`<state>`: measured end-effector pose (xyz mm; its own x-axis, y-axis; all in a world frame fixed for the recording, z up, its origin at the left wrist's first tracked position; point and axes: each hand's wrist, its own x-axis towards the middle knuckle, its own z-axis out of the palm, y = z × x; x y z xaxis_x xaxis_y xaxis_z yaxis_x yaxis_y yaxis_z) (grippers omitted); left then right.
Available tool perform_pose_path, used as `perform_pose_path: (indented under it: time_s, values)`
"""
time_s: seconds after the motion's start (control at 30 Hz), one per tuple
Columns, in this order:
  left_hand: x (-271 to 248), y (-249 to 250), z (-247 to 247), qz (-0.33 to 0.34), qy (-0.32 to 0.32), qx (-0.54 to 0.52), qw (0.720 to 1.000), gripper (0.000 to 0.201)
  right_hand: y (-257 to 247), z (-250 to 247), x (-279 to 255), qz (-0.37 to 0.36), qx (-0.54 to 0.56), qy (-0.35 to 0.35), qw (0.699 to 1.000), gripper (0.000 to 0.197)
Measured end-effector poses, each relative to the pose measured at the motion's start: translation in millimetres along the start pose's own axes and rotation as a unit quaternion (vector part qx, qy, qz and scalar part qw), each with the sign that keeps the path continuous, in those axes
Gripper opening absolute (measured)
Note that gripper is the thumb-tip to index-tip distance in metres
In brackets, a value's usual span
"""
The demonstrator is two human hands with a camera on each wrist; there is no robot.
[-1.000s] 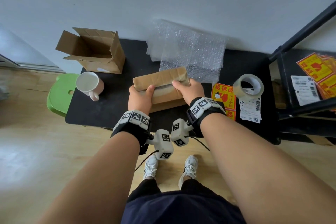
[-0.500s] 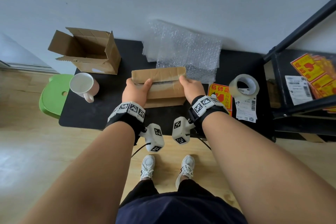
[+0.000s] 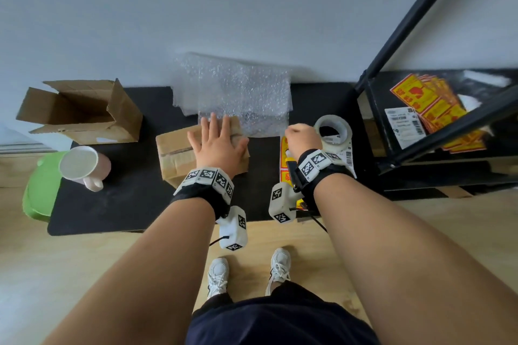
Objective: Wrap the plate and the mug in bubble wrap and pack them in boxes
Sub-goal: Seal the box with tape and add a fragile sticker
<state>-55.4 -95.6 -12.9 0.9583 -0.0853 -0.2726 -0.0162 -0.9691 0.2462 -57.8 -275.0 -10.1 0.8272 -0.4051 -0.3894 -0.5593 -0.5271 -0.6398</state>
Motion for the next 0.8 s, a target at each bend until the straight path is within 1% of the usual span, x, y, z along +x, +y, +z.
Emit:
perform_pose_path:
  time_s: [0.1, 0.2, 0.33, 0.4, 0.5, 0.67, 0.8]
  values:
    - [2, 18, 7, -0.028, 0.002, -0.009, 1.000, 0.068, 20, -16, 12, 0.011, -0.040, 0.019, 0.999, 0.036]
    - [3, 29, 13, -0.051, 0.032, -0.009, 0.998, 0.067, 34, -26, 26, 0.040, -0.098, 0.032, 0.994, 0.038]
    - [-1, 33, 27, -0.068, 0.097, 0.015, 0.993, 0.066, 44, -33, 35, 0.049, -0.210, 0.021, 0.976, 0.026]
    - [-1, 34, 32, -0.071, 0.115, 0.026, 0.990, 0.067, 50, -31, 36, 0.037, -0.261, 0.014, 0.965, 0.020]
    - [1, 34, 35, -0.075, 0.128, 0.027, 0.989, 0.068, 55, -28, 38, 0.011, -0.317, 0.025, 0.948, 0.017]
    - [0, 35, 34, -0.081, 0.128, 0.029, 0.988, 0.068, 52, -31, 40, -0.006, -0.339, 0.030, 0.940, 0.016]
    - [0, 35, 32, -0.080, 0.115, 0.035, 0.989, 0.068, 41, -36, 35, 0.012, -0.325, 0.048, 0.944, 0.022]
